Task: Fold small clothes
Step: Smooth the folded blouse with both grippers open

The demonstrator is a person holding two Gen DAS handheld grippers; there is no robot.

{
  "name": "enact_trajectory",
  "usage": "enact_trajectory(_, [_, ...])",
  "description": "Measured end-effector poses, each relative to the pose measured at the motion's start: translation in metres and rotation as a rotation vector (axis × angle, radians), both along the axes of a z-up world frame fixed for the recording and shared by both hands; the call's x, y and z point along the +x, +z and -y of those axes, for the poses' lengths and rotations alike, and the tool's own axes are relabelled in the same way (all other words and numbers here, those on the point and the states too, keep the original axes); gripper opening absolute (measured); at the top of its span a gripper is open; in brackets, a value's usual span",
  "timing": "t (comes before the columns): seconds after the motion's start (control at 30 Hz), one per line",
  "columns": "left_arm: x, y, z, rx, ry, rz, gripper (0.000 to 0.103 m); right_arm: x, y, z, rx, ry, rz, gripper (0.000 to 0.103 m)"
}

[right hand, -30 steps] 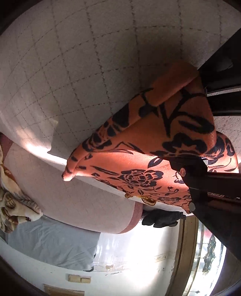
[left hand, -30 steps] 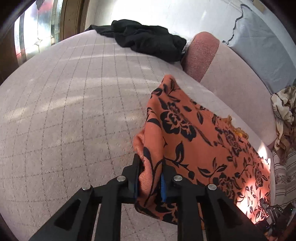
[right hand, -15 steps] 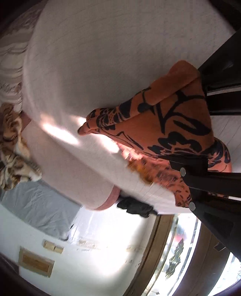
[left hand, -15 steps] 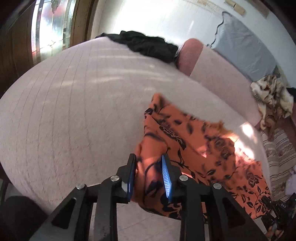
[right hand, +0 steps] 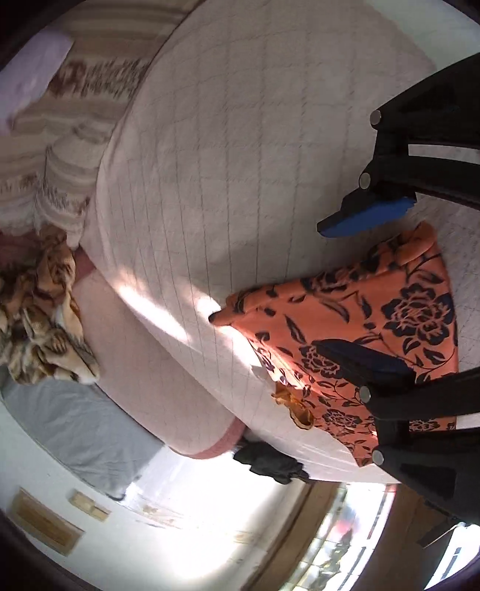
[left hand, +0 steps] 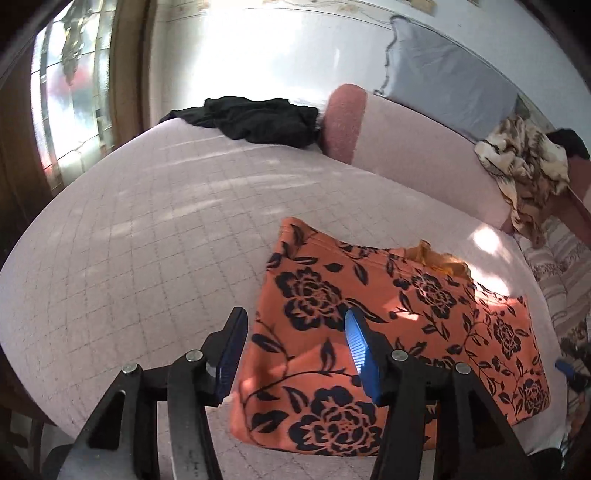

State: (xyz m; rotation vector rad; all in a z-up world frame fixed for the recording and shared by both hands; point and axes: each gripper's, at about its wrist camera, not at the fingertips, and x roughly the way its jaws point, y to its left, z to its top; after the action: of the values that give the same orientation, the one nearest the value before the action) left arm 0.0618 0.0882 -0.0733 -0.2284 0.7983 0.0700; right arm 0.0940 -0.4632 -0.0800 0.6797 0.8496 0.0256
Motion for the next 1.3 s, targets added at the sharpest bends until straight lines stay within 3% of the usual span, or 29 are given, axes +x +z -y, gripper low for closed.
enact_trajectory(0.2, [0.033,-0.033,0.045,0.044,-0.12,-0.068,0.056,0.121,-0.025,-0.032,-0.22,0.192,-0.092,0.058])
enact_trajectory(0.23, [0.038,-0.041,0.047,0.055,-0.128,-0.079,0.056,0.137,-0.034,-0.039,-0.234,0.237,-0.121,0.049])
enact_trajectory(0.27, [0.044,-0.05,0.049,0.078,-0.132,-0.108,0.056,0.147,-0.04,-0.043,-0.257,0.268,-0.137,0.013])
enact_trajectory(0.3, [0.048,-0.058,0.048,0.096,-0.13,-0.133,0.056,0.153,-0.041,-0.047,-0.292,0.272,-0.151,0.01])
enact_trajectory(0.4, [0.046,-0.064,0.05,0.134,-0.146,-0.082,0.056,0.151,-0.026,-0.047,-0.371,0.222,-0.078,0.007])
enact_trajectory(0.43, [0.046,-0.065,0.053,0.153,-0.149,-0.079,0.056,0.155,-0.034,-0.044,-0.386,0.209,-0.109,0.007])
enact_trajectory(0.47, [0.046,-0.064,0.055,0.166,-0.148,-0.077,0.056,0.161,-0.046,-0.041,-0.38,0.214,-0.152,0.009])
enact_trajectory(0.53, [0.045,-0.061,0.054,0.161,-0.154,-0.087,0.056,0.161,-0.05,-0.031,-0.325,0.191,-0.13,0.014])
enact_trajectory(0.63, [0.04,-0.049,0.041,0.107,-0.126,-0.087,0.056,0.147,-0.031,-0.025,-0.308,0.1,-0.065,0.034])
enact_trajectory(0.73, [0.026,-0.037,0.024,0.083,-0.083,-0.06,0.056,0.118,0.001,-0.029,-0.27,0.071,0.022,0.034])
enact_trajectory(0.8, [0.014,-0.037,0.013,0.07,-0.064,-0.068,0.056,0.09,0.018,-0.04,-0.179,0.101,0.073,0.034])
enact_trajectory(0.9, [-0.012,-0.033,-0.001,0.055,-0.028,-0.062,0.056,0.048,0.02,-0.066,0.046,0.192,0.093,0.036])
enact_trajectory(0.93, [-0.021,-0.03,-0.003,0.052,-0.025,-0.051,0.056,0.031,0.017,-0.073,0.105,0.214,0.098,0.052])
enact_trajectory(0.97, [-0.029,-0.028,-0.004,0.046,-0.03,-0.046,0.056,0.015,0.012,-0.078,0.143,0.215,0.103,0.074])
enact_trajectory(1.0, [-0.033,-0.028,-0.003,0.039,-0.043,-0.046,0.056,0.002,0.004,-0.081,0.165,0.203,0.105,0.081])
enact_trajectory(1.07, [-0.033,-0.038,-0.002,0.06,-0.055,-0.089,0.056,-0.005,-0.017,-0.084,0.149,0.206,0.058,0.081])
enact_trajectory(1.13, [-0.022,-0.069,-0.006,0.075,-0.035,-0.252,0.057,0.001,-0.045,-0.075,0.104,0.133,-0.058,0.08])
enact_trajectory(1.2, [-0.03,-0.064,-0.017,0.01,0.003,-0.219,0.057,0.001,-0.054,-0.066,0.185,0.098,-0.065,0.079])
enact_trajectory(1.23, [-0.033,-0.057,-0.018,0.023,0.023,-0.22,0.057,0.0,-0.047,-0.066,0.18,0.088,-0.049,0.079])
enact_trajectory(1.3, [-0.041,-0.041,-0.017,0.043,0.021,-0.15,0.057,-0.001,-0.027,-0.07,0.146,0.12,0.015,0.079])
